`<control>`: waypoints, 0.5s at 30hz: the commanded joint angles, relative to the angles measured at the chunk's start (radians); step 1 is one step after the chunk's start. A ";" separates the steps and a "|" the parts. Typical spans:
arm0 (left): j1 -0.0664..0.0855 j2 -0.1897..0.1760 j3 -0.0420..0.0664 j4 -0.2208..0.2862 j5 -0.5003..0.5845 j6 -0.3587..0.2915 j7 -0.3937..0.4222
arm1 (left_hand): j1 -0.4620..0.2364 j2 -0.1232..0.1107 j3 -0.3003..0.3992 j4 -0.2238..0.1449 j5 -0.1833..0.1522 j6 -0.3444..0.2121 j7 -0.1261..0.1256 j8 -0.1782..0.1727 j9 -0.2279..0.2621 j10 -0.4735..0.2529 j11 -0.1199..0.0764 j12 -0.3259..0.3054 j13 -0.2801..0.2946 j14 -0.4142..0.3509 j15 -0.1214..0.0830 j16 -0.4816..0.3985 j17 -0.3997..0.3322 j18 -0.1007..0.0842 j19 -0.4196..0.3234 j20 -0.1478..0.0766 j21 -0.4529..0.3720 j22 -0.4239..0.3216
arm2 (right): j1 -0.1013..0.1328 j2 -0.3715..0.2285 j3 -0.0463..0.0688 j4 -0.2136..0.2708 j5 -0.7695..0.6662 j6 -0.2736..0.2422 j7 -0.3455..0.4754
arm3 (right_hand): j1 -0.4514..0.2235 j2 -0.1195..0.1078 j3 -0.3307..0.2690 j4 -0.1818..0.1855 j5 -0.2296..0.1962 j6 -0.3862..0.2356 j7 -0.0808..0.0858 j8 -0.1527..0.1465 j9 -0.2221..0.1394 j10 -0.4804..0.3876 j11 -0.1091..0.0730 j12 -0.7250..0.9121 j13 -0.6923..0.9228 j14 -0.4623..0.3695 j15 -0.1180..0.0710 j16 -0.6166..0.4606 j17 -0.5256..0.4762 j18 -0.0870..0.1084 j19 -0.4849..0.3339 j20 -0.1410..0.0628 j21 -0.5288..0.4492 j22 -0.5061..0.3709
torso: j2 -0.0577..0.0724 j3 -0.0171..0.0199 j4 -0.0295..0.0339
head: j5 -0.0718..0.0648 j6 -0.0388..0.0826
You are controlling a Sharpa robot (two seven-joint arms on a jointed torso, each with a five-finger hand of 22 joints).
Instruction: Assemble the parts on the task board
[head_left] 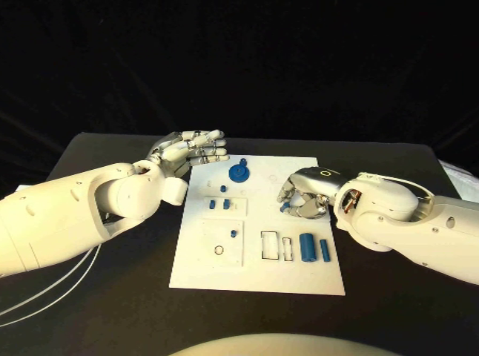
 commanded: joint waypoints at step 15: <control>-0.001 -0.001 0.000 0.004 -0.005 0.026 0.000 | 0.001 0.001 -0.004 0.000 0.006 -0.007 0.000 0.001 -0.001 -0.009 0.001 -0.004 -0.001 -0.001 0.004 -0.002 -0.001 0.011 -0.001 0.003 0.000 -0.001 | -0.002 0.003 -0.001 -0.003 -0.023 0.002 0.010 | 0.047 0.033 0.049 -0.012 -0.087 0.042 -0.010 0.021 0.007 0.049 -0.013 0.031 0.006 0.018 -0.019 0.038 0.033 -0.019 0.016 -0.007 0.036 0.034 | -0.001 -0.0006 0.0008 | -0.004 -0.001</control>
